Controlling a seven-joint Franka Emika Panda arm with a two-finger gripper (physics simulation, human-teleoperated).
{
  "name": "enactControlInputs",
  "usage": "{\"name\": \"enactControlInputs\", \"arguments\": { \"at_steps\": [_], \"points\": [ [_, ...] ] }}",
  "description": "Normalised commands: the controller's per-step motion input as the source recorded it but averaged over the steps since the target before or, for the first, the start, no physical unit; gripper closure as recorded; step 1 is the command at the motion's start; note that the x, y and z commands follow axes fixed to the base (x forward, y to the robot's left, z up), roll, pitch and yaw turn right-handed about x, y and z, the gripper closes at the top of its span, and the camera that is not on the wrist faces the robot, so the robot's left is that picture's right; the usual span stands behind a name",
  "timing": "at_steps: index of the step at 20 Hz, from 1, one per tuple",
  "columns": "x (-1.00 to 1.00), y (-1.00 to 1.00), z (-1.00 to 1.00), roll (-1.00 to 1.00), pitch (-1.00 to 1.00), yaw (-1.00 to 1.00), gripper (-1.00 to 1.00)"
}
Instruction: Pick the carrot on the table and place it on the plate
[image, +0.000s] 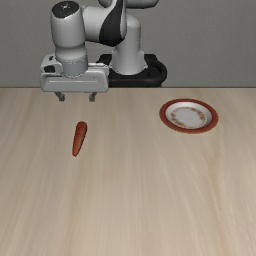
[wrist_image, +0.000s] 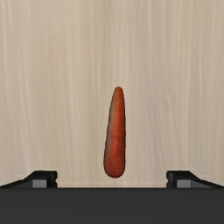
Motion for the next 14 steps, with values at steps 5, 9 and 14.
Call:
{"name": "enactControlInputs", "arguments": {
  "at_steps": [5,9,14],
  "points": [
    [0.00,0.00,-1.00,0.00,0.00,0.00,-1.00],
    [0.00,0.00,-1.00,0.00,0.00,0.00,-1.00],
    [0.00,0.00,-0.40,0.00,0.00,0.00,1.00]
  ]
}}
